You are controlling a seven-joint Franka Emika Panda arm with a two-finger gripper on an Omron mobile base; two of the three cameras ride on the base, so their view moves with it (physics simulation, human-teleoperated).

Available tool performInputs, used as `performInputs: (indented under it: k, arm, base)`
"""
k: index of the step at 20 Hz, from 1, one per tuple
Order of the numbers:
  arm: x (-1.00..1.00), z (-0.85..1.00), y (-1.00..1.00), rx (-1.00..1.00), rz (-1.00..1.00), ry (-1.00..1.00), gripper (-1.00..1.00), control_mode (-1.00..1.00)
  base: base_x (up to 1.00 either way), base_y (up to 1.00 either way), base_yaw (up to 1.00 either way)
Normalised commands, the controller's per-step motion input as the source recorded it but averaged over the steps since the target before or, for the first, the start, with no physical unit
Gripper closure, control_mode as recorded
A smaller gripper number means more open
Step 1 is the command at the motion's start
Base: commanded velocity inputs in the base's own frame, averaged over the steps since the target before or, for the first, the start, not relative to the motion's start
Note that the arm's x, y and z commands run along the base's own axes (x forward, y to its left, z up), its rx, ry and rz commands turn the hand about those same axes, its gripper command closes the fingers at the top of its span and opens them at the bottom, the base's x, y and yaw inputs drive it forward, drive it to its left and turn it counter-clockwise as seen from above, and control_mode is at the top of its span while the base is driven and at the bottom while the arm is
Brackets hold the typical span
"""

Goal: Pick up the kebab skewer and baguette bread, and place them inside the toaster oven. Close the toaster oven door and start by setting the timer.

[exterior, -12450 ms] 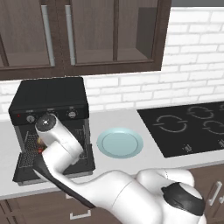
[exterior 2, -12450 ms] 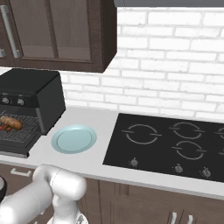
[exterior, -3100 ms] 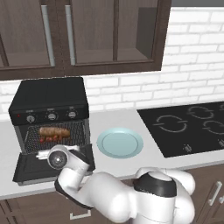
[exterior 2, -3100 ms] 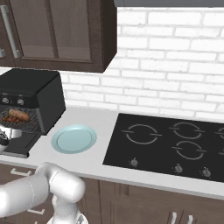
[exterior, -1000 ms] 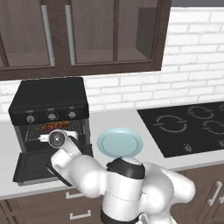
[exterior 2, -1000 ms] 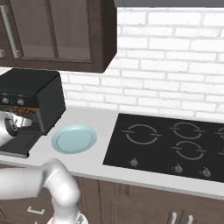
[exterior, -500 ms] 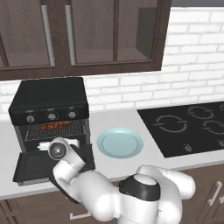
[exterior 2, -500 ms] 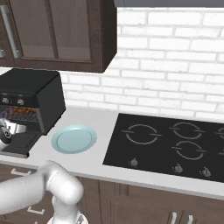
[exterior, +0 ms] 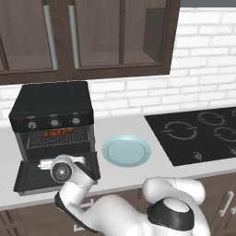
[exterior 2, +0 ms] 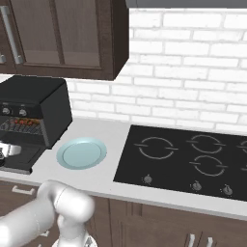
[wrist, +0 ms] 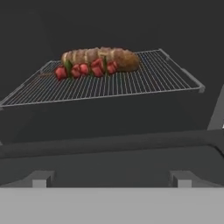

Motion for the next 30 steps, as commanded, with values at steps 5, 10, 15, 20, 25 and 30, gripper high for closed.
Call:
performInputs:
  k: [5, 10, 15, 20, 25, 30]
  arm:
    - [-0.68, 0.03, 0.03, 0.0, 0.0, 0.02, -1.0, -1.0]
    - [-0.79, 0.0, 0.0, 0.0, 0.0, 0.02, -1.0, -1.0]
    - [-0.46, 0.0, 0.01, 0.0, 0.0, 0.06, -1.0, -1.0]
    - [-0.48, -0.08, 0.02, -0.01, 0.0, 0.05, -1.0, -1.0]
    - [-0.24, -0.11, 0.13, -0.03, 0.0, 0.05, -1.0, -1.0]
    - [-0.02, -0.16, 0.25, -0.07, 0.0, 0.01, -1.0, -1.0]
  base:
    - [0.0, 0.0, 0.0]
    - [0.0, 0.0, 0.0]
    - [0.0, 0.0, 0.0]
    - [0.0, 0.0, 0.0]
    - [0.0, 0.0, 0.0]
    - [0.0, 0.0, 0.0]
